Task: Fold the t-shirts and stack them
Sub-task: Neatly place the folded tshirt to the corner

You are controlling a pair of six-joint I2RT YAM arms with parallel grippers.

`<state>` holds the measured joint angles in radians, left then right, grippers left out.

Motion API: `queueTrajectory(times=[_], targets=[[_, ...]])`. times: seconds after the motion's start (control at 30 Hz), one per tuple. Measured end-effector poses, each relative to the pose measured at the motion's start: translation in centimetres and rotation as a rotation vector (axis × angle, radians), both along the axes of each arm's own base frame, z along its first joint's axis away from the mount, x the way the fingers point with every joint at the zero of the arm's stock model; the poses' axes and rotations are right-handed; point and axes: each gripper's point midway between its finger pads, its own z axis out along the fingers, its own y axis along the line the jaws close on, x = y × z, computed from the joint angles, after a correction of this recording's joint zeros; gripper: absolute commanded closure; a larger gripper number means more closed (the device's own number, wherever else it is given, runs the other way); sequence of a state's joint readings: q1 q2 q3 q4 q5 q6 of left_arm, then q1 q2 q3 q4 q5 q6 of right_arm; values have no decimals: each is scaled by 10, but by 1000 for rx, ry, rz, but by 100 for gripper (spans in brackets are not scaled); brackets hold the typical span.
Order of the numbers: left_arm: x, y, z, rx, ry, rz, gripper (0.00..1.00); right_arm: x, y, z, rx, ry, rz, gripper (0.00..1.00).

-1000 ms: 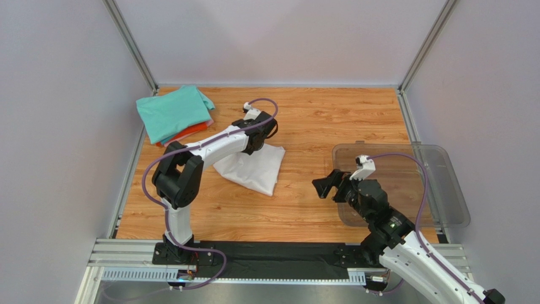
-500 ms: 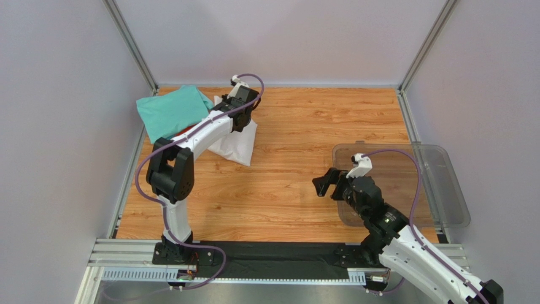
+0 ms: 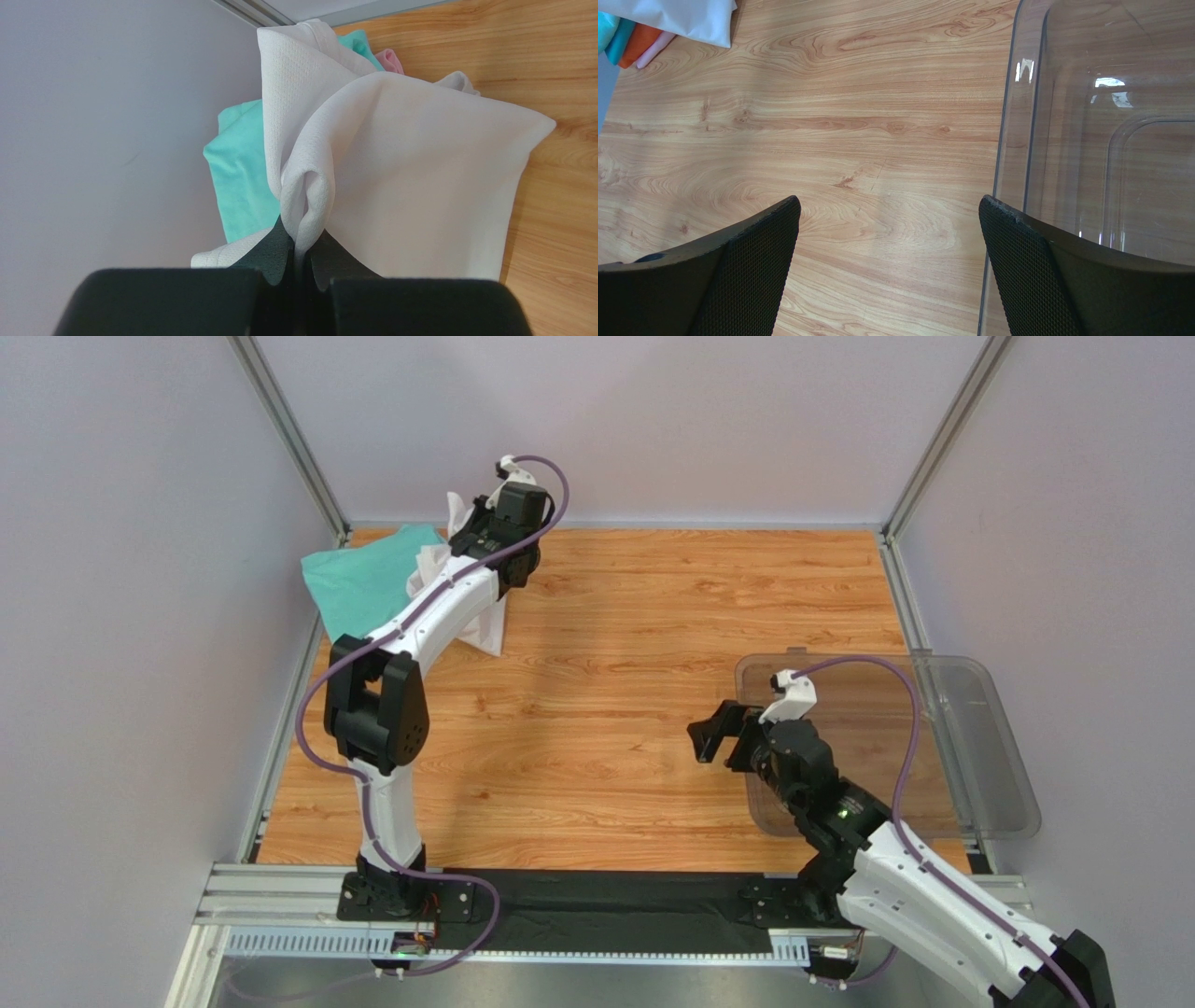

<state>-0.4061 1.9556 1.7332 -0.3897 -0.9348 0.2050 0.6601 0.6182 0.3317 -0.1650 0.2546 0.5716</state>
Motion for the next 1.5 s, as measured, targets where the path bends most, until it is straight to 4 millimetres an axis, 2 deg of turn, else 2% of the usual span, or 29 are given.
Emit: queueTrajectory(times=[0.27,0.47,0.7,0.87,1.0,1.27,1.5], targets=[[12,1,41,-9,-79,11,100,7,5,-3,-2,0,-2,0],[17,9,70,-25,-134,30,100,9,6,-3,-3,-1,-4,0],[30,27,84,-40,-171,66,100,11,8,-5,-4,0,-4,0],[41,48,76,-48,-167,107,100,14,10,-7,-8,6,-3,0],[46,69,61,-66,-150,150,100,17,13,-9,-17,18,-3,0],[42,128,36,-157,-143,273,100,23,19,-11,-30,40,4,0],[28,170,-19,-259,-79,367,100,24,22,-12,-31,48,12,0]])
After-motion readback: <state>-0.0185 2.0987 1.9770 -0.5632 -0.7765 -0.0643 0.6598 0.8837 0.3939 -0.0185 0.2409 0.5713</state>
